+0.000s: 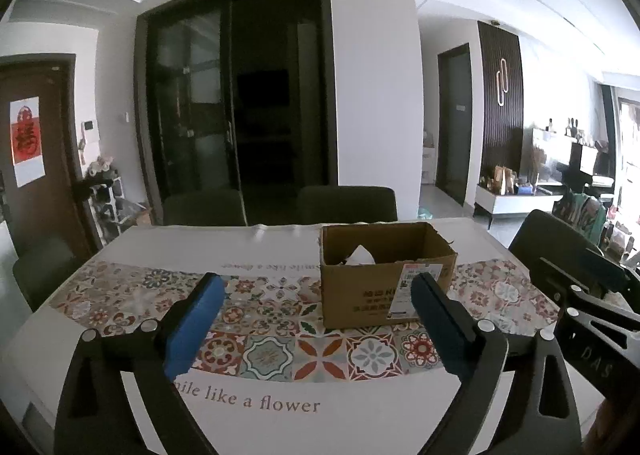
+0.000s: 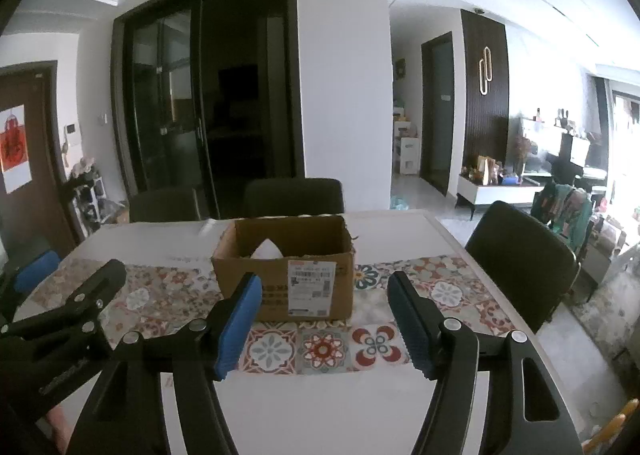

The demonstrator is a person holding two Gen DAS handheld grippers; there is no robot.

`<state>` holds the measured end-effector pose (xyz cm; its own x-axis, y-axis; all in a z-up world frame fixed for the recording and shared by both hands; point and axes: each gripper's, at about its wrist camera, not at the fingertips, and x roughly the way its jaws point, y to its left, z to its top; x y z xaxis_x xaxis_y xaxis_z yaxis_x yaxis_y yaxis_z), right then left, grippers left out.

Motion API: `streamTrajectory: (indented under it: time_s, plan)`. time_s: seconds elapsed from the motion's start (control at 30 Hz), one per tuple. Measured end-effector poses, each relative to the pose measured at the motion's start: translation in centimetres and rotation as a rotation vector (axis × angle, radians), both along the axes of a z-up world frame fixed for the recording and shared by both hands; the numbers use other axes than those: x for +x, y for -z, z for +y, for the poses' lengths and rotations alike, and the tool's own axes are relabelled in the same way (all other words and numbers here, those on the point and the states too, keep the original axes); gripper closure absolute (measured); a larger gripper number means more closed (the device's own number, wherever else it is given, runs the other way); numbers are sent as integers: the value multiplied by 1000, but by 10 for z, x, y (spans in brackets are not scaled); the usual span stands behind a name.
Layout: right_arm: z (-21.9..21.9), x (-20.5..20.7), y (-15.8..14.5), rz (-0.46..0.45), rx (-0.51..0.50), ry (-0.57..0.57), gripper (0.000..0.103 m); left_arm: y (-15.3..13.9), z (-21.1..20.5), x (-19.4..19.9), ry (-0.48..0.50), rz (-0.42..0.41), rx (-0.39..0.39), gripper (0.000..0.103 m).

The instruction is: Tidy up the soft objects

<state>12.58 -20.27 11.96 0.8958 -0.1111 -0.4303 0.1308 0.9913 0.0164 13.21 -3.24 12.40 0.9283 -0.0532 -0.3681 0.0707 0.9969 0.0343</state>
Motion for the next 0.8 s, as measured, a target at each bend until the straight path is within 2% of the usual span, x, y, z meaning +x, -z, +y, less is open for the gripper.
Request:
streamTrajectory:
  time_s: [0.2, 0.8]
  plan:
    - [-2, -20, -3, -32, 7, 13, 30, -1, 2, -21, 6, -17, 3, 0]
    - [-1, -46, 0, -44, 9, 13, 30, 4, 3, -42, -6, -32, 6, 0]
